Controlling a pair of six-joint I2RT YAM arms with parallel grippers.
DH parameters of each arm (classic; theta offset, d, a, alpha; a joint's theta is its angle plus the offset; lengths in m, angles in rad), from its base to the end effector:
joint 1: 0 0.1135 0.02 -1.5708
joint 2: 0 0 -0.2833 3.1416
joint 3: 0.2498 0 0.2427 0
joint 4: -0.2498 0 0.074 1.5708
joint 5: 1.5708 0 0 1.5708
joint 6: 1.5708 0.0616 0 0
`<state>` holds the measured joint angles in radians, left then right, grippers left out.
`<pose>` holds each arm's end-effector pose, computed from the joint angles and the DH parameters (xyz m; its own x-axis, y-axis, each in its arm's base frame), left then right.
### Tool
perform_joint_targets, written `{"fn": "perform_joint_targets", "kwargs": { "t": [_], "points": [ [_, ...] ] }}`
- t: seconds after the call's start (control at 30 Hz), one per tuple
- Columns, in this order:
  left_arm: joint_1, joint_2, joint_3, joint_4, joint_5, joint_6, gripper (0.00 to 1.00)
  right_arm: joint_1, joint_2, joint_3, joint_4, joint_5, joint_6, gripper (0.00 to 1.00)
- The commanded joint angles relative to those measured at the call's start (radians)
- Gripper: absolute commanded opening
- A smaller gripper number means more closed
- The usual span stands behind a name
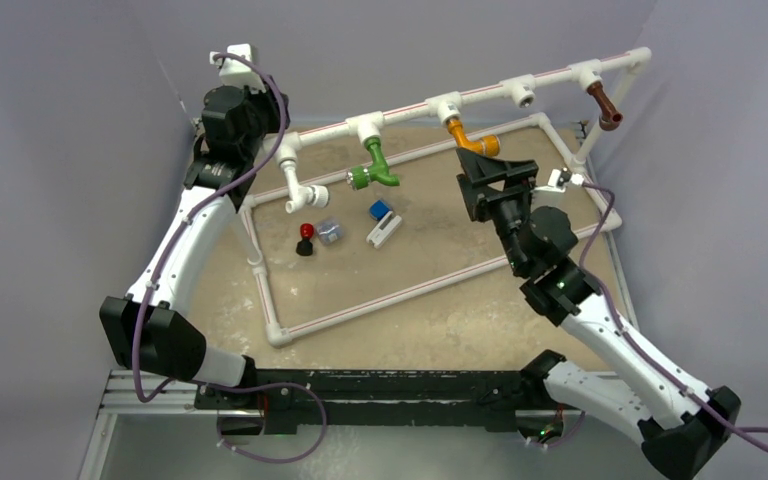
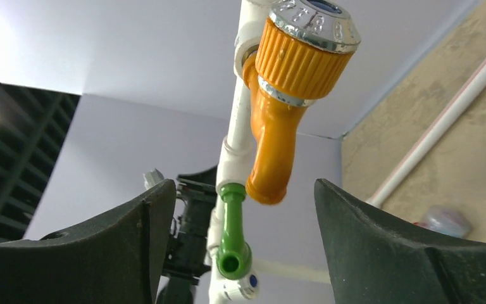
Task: Install the water faucets
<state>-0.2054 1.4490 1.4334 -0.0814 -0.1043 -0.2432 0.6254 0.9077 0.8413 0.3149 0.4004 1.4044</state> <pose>0.3501 -0.0664 0.4379 -0.1164 -0.2204 -0.9684 0.0756 0.9703 -0.2299 0.1851 0.1040 0.4132 -0.1966 0.9783 -0.0660 -0.2352 0.0183 0.9718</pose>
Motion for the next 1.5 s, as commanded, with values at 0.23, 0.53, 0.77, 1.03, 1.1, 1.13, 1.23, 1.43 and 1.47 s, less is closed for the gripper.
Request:
{"fn": "perform_joint_targets", "kwargs": {
  "t": [0.23,0.53,0.77,1.03,1.1,1.13,1.23,1.43,1.47],
  "points": [
    [-0.009,0.091,-0.088,-0.221,0.019,0.007,0.36,0.005,-0.238,0.011,-0.225,0.013,-0.617,0.82],
    [-0.009,0.093,-0.088,-0.221,0.017,0.008,0.36,0.005,-0.251,0.110,-0.276,-0.082,-1.293,0.83],
    [-0.008,0.095,-0.088,-0.219,0.023,0.007,0.36,0.005,-0.177,0.142,-0.361,-0.130,-1.720,0.83],
    [-0.006,0.095,-0.088,-0.216,0.032,0.005,0.36,0.007,-0.203,0.024,-0.168,-0.167,-2.322,0.80],
    [-0.006,0.096,-0.088,-0.217,0.033,0.004,0.36,0.007,-0.213,-0.016,-0.082,-0.149,-2.446,0.80],
    [-0.005,0.097,-0.088,-0.218,0.035,0.004,0.36,0.008,-0.218,-0.032,-0.045,-0.149,-2.522,0.80],
    [-0.002,0.099,-0.087,-0.219,0.037,0.001,0.36,0.011,-0.219,-0.078,0.037,-0.171,-2.668,0.81],
    [-0.002,0.106,-0.087,-0.220,0.040,0.001,0.36,0.016,-0.151,-0.085,0.119,-0.197,-2.805,0.81],
    [-0.002,0.108,-0.087,-0.221,0.039,0.001,0.36,0.016,-0.132,-0.082,0.142,-0.198,-2.823,0.81]
  ]
}}
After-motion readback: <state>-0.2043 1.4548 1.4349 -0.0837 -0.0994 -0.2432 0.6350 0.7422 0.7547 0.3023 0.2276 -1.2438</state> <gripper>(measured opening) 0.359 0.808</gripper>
